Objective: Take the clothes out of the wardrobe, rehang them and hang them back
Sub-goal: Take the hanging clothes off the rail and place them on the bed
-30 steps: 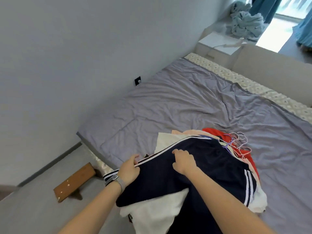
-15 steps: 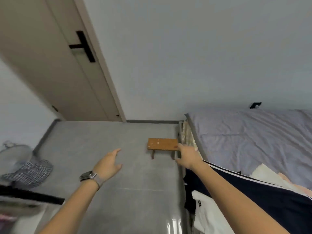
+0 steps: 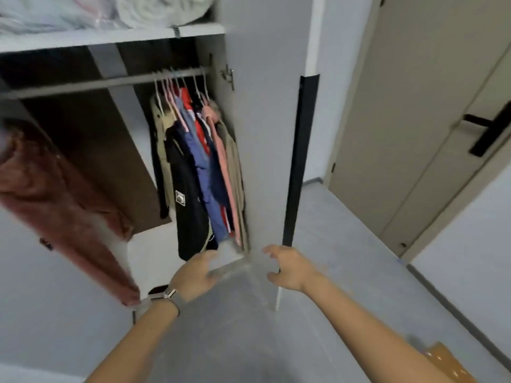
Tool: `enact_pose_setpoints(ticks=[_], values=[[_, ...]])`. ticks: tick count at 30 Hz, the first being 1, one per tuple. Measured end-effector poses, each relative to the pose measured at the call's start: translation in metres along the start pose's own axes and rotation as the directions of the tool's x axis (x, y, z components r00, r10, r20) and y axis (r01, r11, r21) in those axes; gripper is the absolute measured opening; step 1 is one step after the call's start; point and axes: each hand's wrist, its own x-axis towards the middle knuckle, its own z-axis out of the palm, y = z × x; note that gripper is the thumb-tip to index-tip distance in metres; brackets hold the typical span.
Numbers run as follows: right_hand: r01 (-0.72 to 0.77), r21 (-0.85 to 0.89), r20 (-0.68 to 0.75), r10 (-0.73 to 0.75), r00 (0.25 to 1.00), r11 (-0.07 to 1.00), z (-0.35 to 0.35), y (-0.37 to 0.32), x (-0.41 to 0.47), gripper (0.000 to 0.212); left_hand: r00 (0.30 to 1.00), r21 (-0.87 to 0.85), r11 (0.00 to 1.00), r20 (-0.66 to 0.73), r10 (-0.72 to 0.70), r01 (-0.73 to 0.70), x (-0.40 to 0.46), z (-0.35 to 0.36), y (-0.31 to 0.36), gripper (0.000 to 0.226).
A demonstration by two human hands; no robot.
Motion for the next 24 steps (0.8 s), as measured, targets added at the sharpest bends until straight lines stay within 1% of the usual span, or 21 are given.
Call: enact_pose_setpoints(ticks=[3, 6, 9, 11, 14, 15, 17, 19, 21, 24], values=[[0.087, 0.024, 0.044, -0.088, 0.995, 0.996, 0.002, -0.044, 0.047, 0.059, 0.992, -0.061, 0.993, -0.058, -0.108, 0.104, 0.005, -0.018, -0.035, 0.06], [0.112, 0.013, 0.021, -0.112, 0.993, 0.994, -0.004, -0.08, 0.101, 0.054, 0.978, -0.132, 0.977, -0.099, -0.183, 0.169, 0.028, -0.037, -0.056, 0.062], [0.133, 0.048, 0.026, -0.134, 0.991, 0.99, -0.011, -0.106, 0.154, 0.056, 0.966, -0.201, 0.964, -0.151, -0.208, 0.176, 0.067, -0.056, -0.066, 0.06], [0.161, 0.105, 0.022, -0.164, 0.986, 0.981, -0.014, -0.116, 0.186, 0.057, 0.96, -0.203, 0.964, -0.187, -0.208, 0.17, 0.099, -0.068, -0.073, 0.057], [0.19, 0.184, -0.001, -0.193, 0.981, 0.964, -0.028, -0.125, 0.231, 0.057, 0.953, -0.225, 0.962, -0.222, -0.206, 0.156, 0.144, -0.09, -0.082, 0.049], [0.197, 0.202, -0.007, -0.199, 0.98, 0.959, -0.033, -0.128, 0.243, 0.056, 0.951, -0.262, 0.953, -0.224, -0.211, 0.15, 0.157, -0.098, -0.085, 0.045], [0.206, 0.244, -0.026, -0.205, 0.978, 0.948, -0.042, -0.137, 0.267, 0.052, 0.948, -0.411, 0.899, -0.2, -0.248, 0.149, 0.178, -0.112, -0.088, 0.037], [0.212, 0.297, -0.062, -0.203, 0.977, 0.931, -0.047, -0.15, 0.289, 0.049, 0.941, -0.56, 0.816, -0.182, -0.287, 0.141, 0.193, -0.122, -0.094, 0.031], [0.221, 0.352, -0.105, -0.196, 0.975, 0.909, -0.049, -0.169, 0.311, 0.047, 0.931, -0.627, 0.767, -0.18, -0.318, 0.14, 0.202, -0.13, -0.106, 0.027], [0.26, 0.386, -0.194, -0.198, 0.961, 0.885, -0.052, -0.203, 0.354, 0.047, 0.92, -0.649, 0.744, -0.173, -0.35, 0.161, 0.213, -0.143, -0.138, 0.021]])
